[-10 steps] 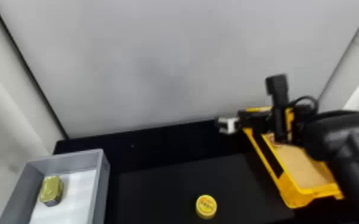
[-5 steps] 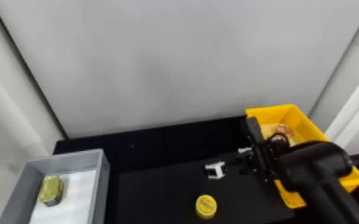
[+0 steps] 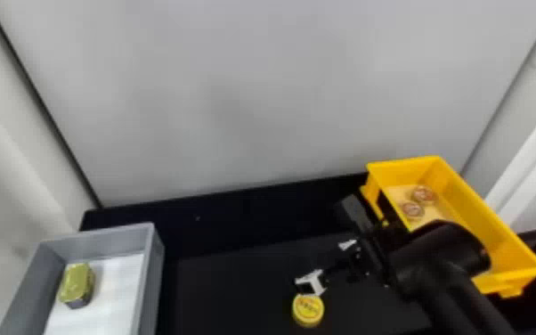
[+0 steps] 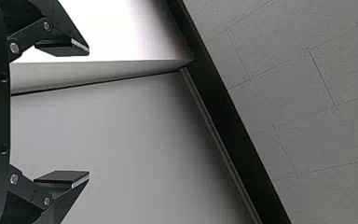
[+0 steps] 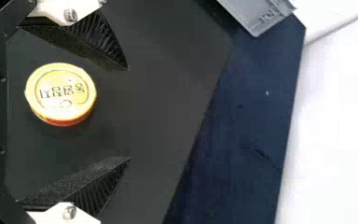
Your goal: Pick up the round yellow can and place it in the yellow rectangular box
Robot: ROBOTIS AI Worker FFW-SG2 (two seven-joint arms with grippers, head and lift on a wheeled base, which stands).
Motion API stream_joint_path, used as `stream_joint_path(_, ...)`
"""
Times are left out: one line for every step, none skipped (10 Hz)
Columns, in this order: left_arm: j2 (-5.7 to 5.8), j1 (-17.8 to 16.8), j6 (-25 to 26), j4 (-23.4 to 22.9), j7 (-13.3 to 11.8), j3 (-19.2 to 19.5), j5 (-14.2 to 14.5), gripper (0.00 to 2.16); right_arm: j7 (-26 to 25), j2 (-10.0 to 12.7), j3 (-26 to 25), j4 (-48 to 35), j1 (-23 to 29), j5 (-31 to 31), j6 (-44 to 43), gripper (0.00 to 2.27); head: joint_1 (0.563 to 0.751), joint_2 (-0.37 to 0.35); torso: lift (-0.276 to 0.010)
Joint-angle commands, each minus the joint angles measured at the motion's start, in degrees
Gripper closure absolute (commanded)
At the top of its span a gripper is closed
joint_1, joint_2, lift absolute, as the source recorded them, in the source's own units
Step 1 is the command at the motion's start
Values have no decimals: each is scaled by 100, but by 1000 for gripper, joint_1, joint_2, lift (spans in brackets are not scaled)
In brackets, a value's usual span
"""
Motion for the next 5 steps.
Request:
stream_joint_path(-12,35,-38,26,0,20,20,314,137,2,157,125,2,155,8,102,740,18,0)
stream_joint_path(-12,61,-64,26,0,28,20,314,207,2,219,204,20,181,-18,102,740,18,0)
stream_joint_path(-21,79,-73,26,0,37,28,314,225,20,289,274,20,216,-71,102,740,18,0)
stream_joint_path(-21,79,-82,26,0,28,28,314,269,46,298,335,2,295,-89,105,740,18,0)
stream_joint_path(-21,88,-91,35,0,28,37,314,304,64,307,353,20,374,-115,102,740,18,0)
